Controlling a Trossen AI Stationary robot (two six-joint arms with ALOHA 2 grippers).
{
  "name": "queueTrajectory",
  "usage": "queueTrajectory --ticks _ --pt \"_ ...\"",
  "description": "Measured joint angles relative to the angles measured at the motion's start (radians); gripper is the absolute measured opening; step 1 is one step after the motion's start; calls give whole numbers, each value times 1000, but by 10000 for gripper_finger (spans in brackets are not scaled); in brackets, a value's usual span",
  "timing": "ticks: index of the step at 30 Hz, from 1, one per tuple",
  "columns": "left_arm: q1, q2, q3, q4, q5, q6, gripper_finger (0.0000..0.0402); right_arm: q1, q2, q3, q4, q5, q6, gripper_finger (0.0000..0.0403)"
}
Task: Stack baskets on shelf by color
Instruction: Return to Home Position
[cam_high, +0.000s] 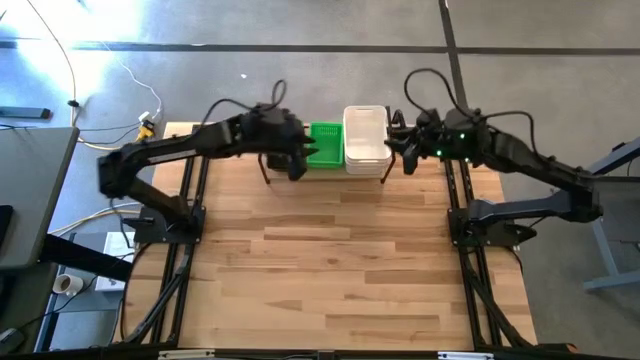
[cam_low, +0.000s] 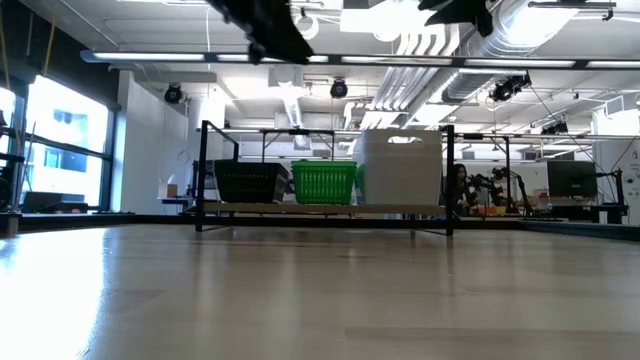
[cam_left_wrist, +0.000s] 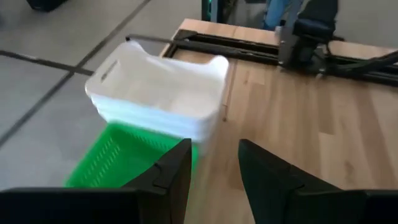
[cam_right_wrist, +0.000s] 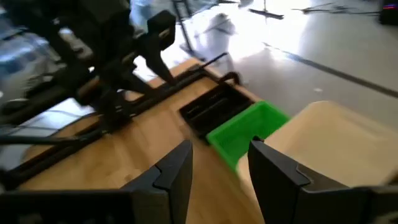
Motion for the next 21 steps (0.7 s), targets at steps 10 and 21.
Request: queueTrajectory --ticks 10,21 --pt "-117 -382 -348 122 -125 -144 122 0 -165 -332 331 -218 82 139" --pt "-302 -815 -692 134 -172 -266 122 81 -338 -615 718 -151 169 139"
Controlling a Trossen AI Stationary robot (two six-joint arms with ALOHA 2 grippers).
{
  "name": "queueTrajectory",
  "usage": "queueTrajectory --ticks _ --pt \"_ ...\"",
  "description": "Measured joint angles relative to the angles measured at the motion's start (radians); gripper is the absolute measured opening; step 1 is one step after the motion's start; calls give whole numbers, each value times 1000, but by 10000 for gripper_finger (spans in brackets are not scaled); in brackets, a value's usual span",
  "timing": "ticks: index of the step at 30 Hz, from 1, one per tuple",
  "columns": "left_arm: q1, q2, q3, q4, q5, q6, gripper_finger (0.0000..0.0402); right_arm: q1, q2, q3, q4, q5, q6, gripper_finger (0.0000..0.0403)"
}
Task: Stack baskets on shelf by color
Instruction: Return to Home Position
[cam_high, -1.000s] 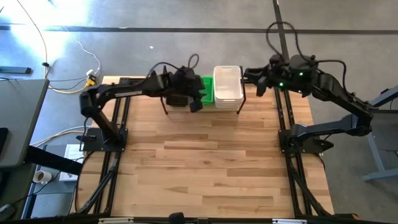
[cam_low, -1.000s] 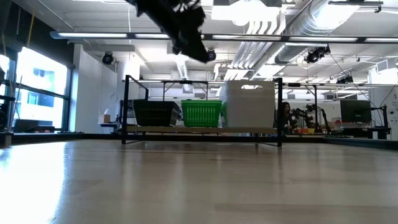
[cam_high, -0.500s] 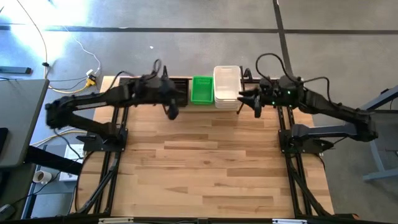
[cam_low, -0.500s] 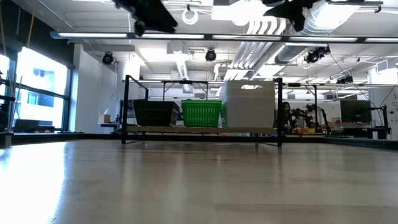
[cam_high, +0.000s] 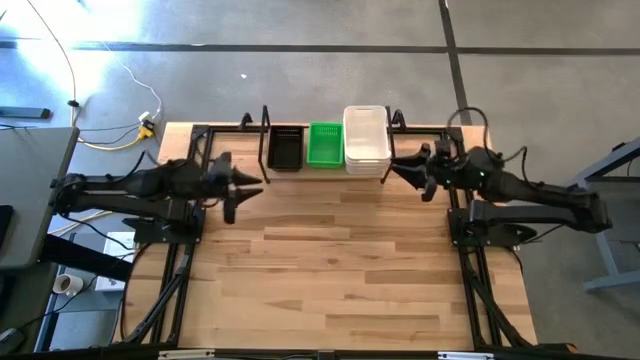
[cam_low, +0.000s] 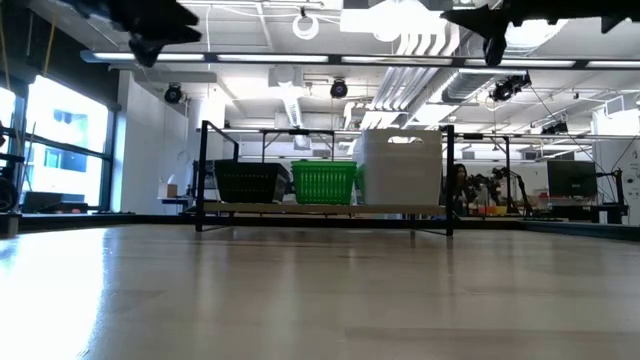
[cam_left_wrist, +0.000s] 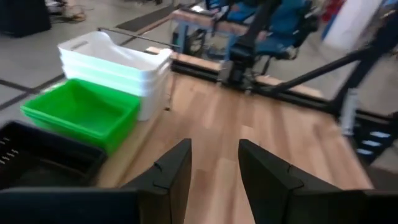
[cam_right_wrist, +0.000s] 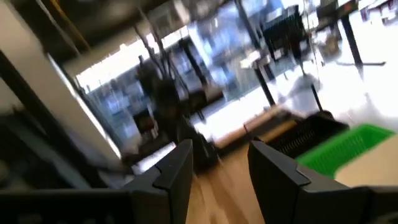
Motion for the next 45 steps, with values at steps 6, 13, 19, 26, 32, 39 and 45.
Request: queueTrajectory --ticks 6,13,19,26,32,39,45 --pt "-73 -225 -172 42 -41 -46 122 31 -61 -123 216 63 61 139" --pt "-133 -422 -318 54 -81 -61 121 37 -151 -143 145 79 -3 139" --pt "-153 -536 -419 67 -83 -86 120 37 -292 -143 -12 90 -11 139" --pt "-154 -594 -545 173 -94 -146 112 36 -479 -143 -229 90 -46 139" --pt "-153 -584 -557 217 -134 -122 106 36 -618 -157 -326 78 -83 139" --pt "-153 -574 -556 216 -134 -121 107 37 -610 -239 -317 9 -100 139" --pt "-152 -574 -556 219 -129 -121 108 37 -620 -381 -155 -91 -102 139"
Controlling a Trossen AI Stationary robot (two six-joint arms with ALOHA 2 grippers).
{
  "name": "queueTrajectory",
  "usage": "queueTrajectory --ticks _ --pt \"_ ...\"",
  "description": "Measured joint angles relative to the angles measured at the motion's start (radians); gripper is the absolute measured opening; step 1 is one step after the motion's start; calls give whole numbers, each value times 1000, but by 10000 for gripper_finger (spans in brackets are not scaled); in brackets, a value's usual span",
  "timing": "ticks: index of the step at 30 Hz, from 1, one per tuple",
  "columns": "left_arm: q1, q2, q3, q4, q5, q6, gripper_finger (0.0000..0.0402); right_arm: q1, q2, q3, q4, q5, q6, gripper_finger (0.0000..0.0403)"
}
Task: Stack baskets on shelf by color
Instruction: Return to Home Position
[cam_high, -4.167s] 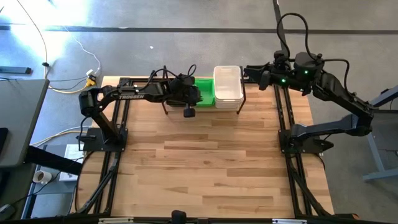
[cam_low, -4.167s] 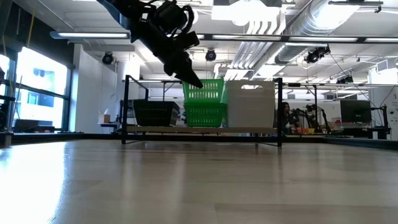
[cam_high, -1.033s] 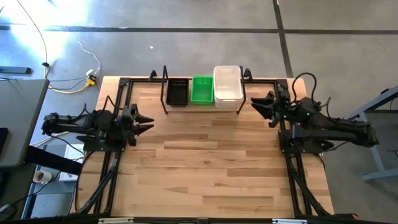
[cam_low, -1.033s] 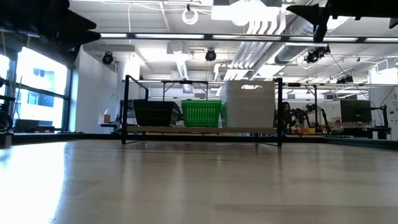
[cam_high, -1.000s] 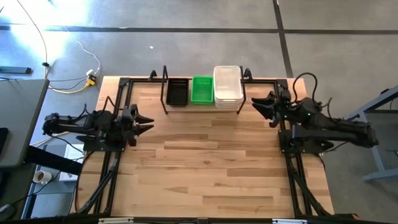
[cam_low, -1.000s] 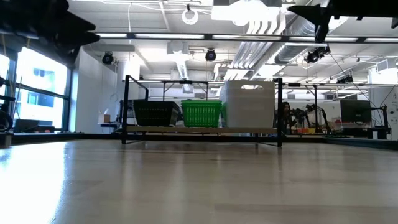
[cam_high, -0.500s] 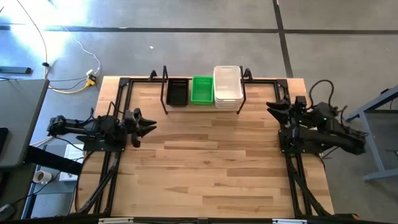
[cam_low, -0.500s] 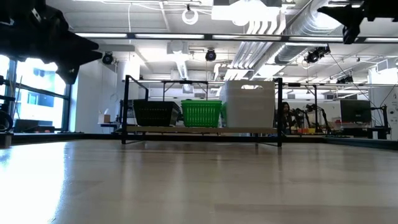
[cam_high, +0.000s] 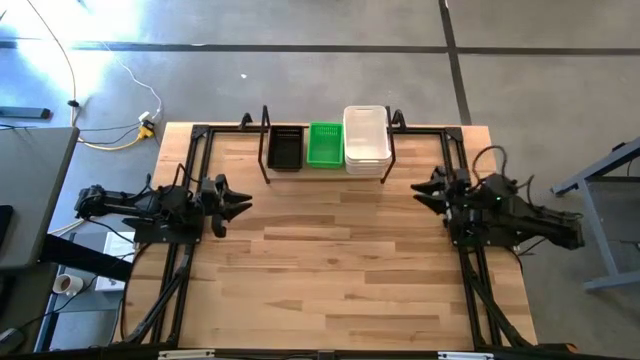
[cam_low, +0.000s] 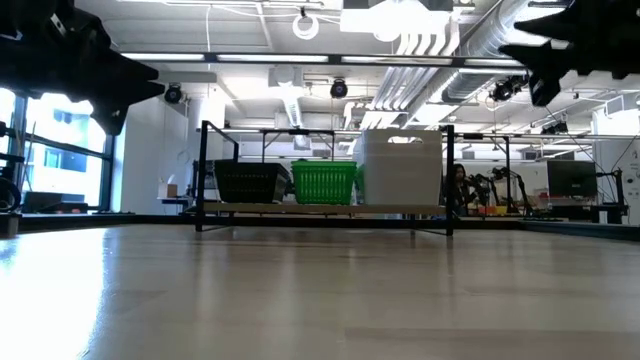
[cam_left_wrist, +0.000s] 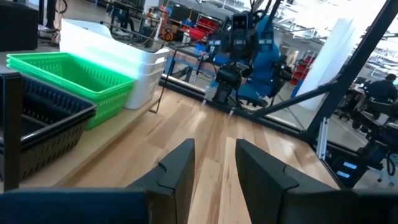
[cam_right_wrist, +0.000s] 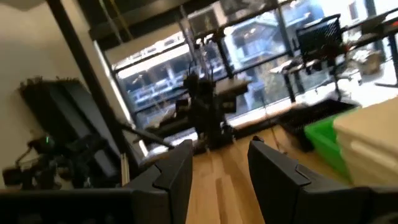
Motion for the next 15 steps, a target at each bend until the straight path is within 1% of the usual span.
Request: queueTrajectory --ticks 7,12,15 --pt "0 0 0 0 2 0 108 0 0 -145 147 -13 4 139" --pt "0 0 0 0 2 0 108 0 -1 -144 143 -12 -33 139" --pt "0 0 0 -1 2 0 108 0 2 -143 85 -1 -45 139"
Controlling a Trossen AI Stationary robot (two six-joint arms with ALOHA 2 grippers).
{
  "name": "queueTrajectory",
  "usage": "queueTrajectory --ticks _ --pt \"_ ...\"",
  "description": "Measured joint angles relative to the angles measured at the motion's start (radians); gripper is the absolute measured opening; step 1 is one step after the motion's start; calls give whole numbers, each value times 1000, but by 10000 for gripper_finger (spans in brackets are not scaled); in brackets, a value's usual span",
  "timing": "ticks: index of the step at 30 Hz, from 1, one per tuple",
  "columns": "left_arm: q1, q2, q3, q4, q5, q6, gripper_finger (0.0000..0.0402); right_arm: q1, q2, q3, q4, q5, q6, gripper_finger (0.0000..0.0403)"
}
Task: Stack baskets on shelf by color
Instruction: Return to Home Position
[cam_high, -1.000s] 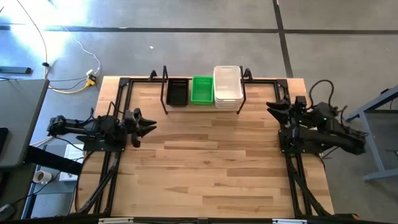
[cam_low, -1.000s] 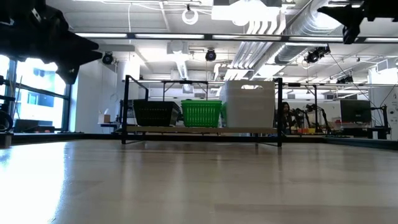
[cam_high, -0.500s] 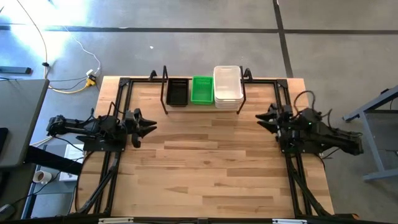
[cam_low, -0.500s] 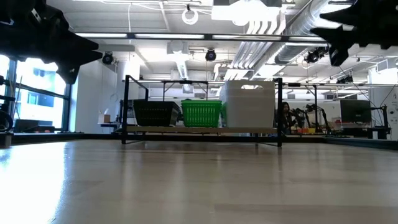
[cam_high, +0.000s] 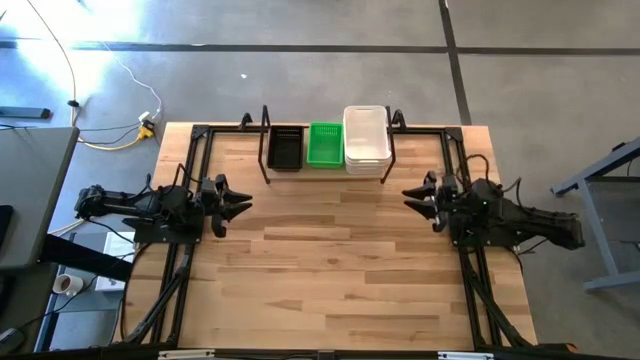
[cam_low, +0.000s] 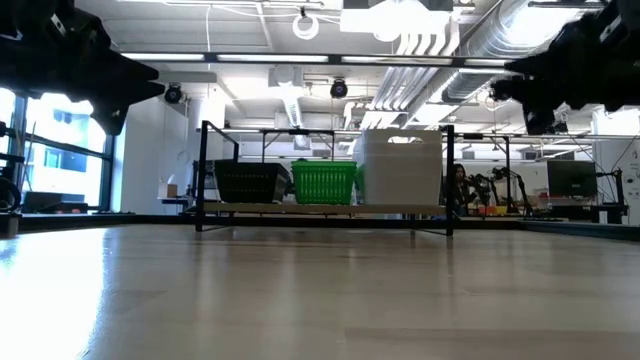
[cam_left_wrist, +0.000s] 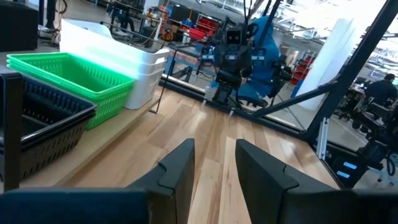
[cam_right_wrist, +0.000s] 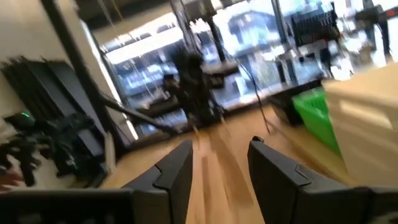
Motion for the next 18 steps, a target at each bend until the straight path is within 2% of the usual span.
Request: queueTrajectory --ticks 3,7,18 --pt "0 0 0 0 0 0 108 0 1 0 -81 48 38 139" --pt "0 0 0 0 0 0 108 0 12 1 -87 134 87 139" --pt "0 0 0 0 0 0 108 0 12 2 -97 148 94 139"
